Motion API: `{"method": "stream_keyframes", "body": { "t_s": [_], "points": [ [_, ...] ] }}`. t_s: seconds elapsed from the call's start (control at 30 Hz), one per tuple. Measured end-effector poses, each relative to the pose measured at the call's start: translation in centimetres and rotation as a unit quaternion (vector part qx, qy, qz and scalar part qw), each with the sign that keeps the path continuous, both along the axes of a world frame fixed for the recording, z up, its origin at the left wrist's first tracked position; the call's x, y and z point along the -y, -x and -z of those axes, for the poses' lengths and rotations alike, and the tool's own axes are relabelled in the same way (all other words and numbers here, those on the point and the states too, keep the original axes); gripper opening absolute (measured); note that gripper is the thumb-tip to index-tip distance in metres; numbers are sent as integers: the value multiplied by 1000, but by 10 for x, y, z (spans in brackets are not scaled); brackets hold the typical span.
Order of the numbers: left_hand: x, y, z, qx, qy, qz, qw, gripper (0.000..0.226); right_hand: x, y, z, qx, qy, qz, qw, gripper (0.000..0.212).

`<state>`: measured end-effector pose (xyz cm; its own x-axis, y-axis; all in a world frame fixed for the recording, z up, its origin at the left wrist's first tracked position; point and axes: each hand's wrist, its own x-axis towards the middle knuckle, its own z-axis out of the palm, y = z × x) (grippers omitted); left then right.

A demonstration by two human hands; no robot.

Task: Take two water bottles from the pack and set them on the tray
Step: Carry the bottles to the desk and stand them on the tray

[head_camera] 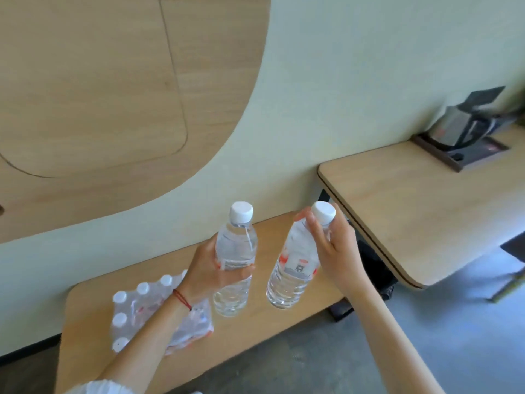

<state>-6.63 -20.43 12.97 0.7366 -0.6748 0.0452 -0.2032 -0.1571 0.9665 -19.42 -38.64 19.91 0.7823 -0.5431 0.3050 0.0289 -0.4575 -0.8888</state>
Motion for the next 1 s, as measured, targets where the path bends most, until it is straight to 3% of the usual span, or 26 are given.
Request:
{"method": "stream_keyframes", "body": {
  "t_s": [0.3, 0.43, 0.5, 0.73, 1.0],
  "points": [
    [185, 116, 4, -14, -16, 73, 997, 45, 156, 140, -3, -36, -6, 83, 996, 43],
    [273, 157, 4, -53, -32, 111, 992, 60, 220, 196, 4, -40, 3, 156, 987, 48],
    [318, 174, 5, -48, -31, 152, 987, 49, 253, 218, 8, -38, -5, 192, 981, 45],
    [477, 205, -5, 30, -12, 234, 972, 46, 393, 262, 13, -39, 11, 279, 959, 45],
    [646, 242, -11, 20, -13, 272, 962, 56, 546, 300, -2, -33, 17, 326, 945, 44]
  ]
}}
